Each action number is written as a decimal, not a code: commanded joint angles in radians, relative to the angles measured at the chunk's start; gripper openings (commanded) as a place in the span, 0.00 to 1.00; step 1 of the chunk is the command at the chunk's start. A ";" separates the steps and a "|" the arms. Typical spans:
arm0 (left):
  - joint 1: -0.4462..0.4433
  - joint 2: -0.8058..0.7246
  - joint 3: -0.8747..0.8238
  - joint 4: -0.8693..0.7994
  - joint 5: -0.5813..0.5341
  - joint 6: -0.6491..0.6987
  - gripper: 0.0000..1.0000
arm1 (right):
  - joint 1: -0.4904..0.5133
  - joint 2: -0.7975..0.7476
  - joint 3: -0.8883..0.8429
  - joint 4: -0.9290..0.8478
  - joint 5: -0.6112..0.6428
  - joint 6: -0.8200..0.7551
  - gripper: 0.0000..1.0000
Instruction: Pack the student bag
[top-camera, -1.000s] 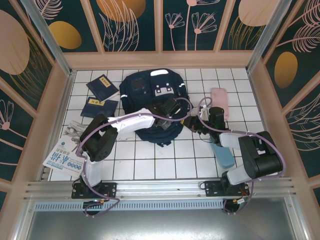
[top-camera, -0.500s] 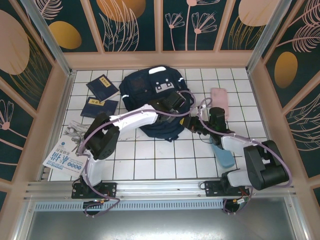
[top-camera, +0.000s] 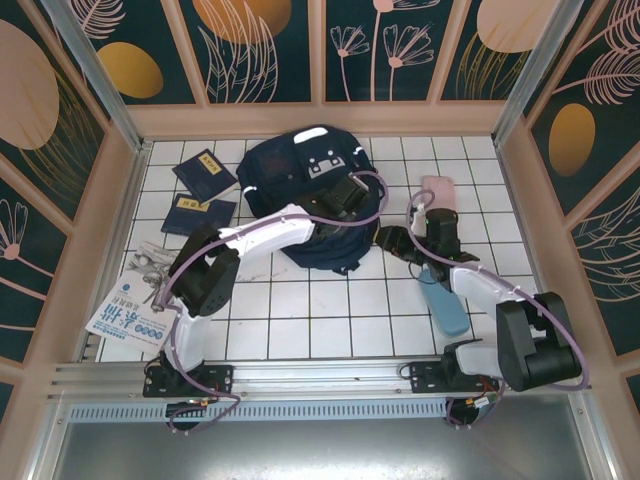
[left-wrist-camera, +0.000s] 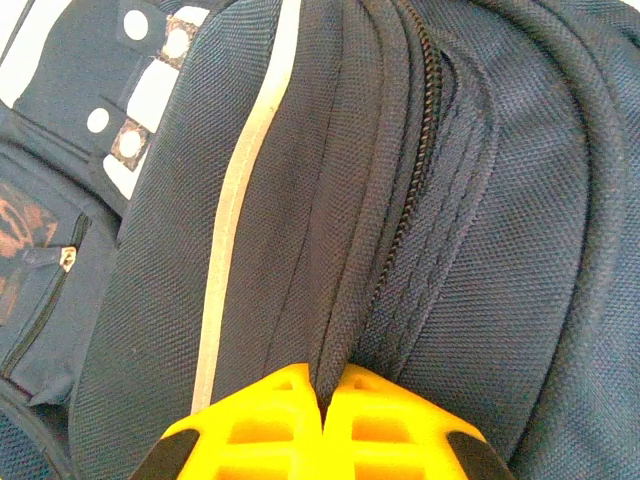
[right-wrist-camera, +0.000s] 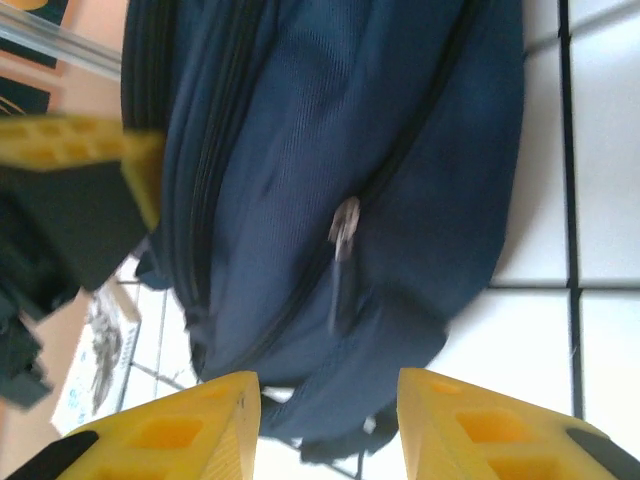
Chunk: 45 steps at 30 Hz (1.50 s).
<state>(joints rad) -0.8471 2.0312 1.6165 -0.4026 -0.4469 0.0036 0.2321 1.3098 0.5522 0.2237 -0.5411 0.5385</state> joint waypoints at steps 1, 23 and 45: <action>0.010 -0.086 -0.005 0.071 -0.044 -0.010 0.00 | -0.007 0.071 0.095 -0.066 0.016 -0.182 0.42; 0.011 -0.098 -0.008 0.079 -0.038 -0.026 0.00 | 0.058 0.274 0.228 -0.060 -0.085 -0.258 0.37; 0.010 -0.068 0.032 0.084 -0.059 -0.061 0.00 | 0.070 0.160 0.158 -0.068 -0.134 -0.171 0.07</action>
<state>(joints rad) -0.8433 1.9976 1.6043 -0.3923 -0.4622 -0.0135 0.2844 1.5284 0.7418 0.1593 -0.5926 0.3317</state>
